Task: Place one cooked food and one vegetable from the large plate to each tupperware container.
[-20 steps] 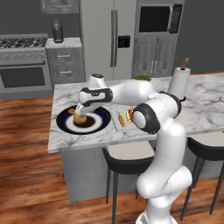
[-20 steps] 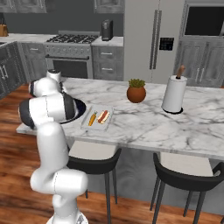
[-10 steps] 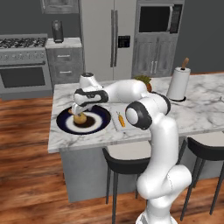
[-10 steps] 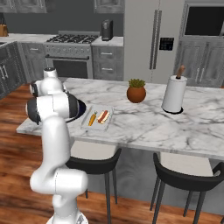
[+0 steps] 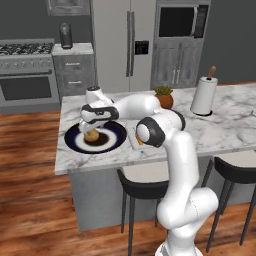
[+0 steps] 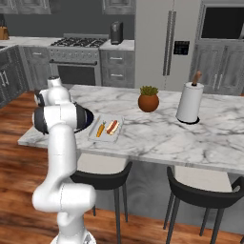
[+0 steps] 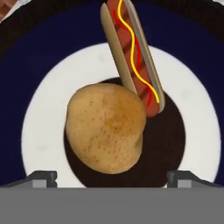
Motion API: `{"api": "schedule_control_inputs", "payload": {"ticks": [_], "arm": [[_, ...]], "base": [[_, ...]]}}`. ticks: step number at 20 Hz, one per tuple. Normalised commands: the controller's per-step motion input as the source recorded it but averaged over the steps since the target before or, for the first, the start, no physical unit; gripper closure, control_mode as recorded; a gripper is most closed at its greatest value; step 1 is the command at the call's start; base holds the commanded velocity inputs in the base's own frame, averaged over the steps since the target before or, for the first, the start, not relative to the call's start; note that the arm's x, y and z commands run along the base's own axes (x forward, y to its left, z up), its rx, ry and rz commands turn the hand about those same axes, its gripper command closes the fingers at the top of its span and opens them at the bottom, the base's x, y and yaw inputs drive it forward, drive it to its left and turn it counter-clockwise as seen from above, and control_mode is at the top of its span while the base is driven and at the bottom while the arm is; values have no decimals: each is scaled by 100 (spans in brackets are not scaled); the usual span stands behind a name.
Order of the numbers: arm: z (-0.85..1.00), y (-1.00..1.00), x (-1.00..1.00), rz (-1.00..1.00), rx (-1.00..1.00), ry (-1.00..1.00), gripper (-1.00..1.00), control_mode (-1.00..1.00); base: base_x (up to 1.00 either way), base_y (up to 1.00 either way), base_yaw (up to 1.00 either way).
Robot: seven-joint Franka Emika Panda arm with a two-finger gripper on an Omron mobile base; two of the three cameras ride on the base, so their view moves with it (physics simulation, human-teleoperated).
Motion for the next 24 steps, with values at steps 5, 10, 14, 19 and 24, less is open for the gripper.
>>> {"api": "schedule_control_inputs", "payload": {"ticks": [5, 10, 14, 19, 24], "arm": [[-21, 0, 0, 0, 0, 0, -100, -100], [-9, 0, 0, -1, 0, 0, -100, -100], [-14, 21, 0, 0, 0, 0, -100, -100], [-6, 4, 0, 0, 0, 0, -100, -100], [-6, 0, 11, 0, 0, 0, -100, -100]], "base": [[0, 0, 0], [0, 0, 0], [0, 0, 0], [0, 0, 0], [0, 0, 0]]}}
